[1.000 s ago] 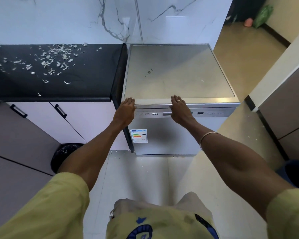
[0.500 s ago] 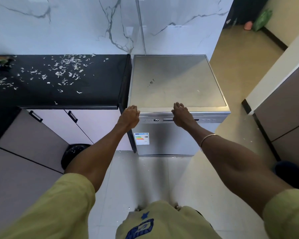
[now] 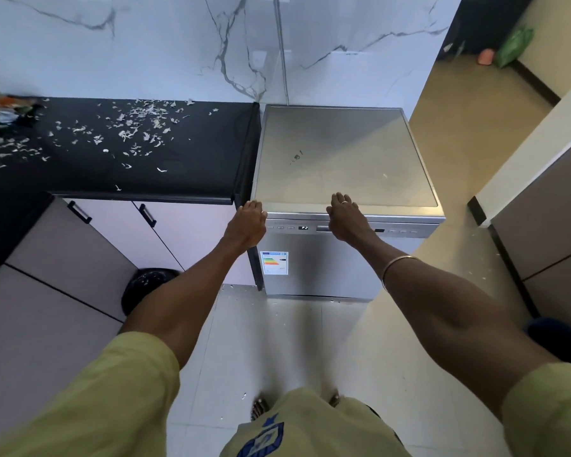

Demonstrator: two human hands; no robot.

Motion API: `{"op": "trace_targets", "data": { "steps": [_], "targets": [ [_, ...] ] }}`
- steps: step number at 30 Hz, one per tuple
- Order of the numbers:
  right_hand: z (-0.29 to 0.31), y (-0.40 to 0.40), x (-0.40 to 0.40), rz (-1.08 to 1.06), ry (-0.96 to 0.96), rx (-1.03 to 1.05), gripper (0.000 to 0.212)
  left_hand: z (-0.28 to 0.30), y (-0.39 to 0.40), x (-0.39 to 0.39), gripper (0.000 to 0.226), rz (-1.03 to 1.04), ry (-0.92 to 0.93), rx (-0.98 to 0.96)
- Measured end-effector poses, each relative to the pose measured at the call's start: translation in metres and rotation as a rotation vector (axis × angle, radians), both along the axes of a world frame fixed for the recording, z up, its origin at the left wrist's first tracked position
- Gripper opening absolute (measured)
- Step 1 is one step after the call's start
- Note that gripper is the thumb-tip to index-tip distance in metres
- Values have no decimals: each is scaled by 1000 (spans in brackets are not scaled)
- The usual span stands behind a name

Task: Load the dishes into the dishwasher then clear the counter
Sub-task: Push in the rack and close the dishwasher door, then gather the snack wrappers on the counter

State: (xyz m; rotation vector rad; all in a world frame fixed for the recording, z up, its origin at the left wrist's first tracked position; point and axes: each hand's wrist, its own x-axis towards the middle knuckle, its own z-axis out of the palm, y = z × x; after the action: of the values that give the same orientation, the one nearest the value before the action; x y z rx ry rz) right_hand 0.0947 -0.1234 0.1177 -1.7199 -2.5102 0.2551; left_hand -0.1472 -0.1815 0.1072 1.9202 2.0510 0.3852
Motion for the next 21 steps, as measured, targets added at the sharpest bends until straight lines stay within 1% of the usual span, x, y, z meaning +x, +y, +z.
{"op": "trace_targets", "data": {
  "steps": [5,8,12,18,21],
  "targets": [
    [0,2,-32,46,5,20,33,5,-6,-30,46,13,21,22],
    [1,4,-63,78,20,29,31,4,-9,-62,49,73,-3,31],
    [-4,9,-115,121,41,6,39,9,-18,-107,48,147,7,33],
    [0,9,-203,202,126,3,42,16,-40,-189,48,253,13,48],
    [3,16,-249,248,111,-5,49,20,-50,-231,46,337,36,72]
  ]
}}
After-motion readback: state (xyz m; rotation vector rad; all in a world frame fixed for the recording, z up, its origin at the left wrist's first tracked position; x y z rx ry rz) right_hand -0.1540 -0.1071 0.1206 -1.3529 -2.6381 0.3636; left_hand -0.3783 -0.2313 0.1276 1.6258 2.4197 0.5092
